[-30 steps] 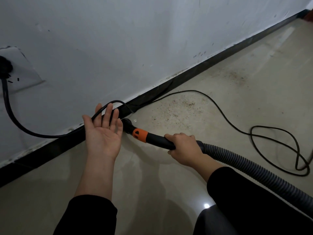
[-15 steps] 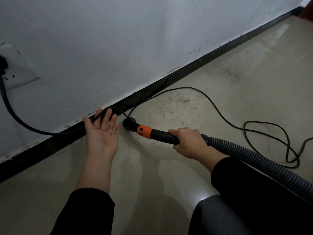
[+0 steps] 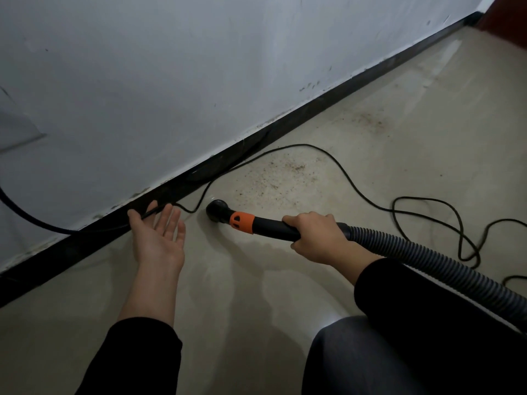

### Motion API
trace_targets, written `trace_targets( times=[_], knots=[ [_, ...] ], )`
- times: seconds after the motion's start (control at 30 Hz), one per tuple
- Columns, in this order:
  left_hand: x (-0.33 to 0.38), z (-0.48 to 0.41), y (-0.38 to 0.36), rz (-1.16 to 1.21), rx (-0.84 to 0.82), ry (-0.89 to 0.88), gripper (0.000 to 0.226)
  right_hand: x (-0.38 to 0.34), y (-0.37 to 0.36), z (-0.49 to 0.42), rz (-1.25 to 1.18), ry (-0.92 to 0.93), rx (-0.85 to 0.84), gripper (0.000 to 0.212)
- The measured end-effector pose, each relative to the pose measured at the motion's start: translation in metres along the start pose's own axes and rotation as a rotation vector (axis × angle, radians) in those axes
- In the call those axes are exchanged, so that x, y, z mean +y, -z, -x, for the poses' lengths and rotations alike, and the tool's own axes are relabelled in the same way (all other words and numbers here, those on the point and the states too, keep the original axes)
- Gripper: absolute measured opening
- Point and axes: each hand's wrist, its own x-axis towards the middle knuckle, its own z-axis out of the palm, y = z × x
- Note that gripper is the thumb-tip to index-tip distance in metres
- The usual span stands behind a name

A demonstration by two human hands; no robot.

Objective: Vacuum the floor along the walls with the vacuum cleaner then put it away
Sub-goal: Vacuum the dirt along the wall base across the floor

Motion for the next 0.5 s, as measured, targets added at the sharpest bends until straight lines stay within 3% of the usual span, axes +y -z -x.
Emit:
trace_targets(
  times=[0.5],
  knots=[
    [-0.031, -0.004, 0.007, -0.140, 0.325, 0.059, 0.018, 0.018, 0.005, 0.019, 0.021, -0.031, -0.003, 0.026]
  ],
)
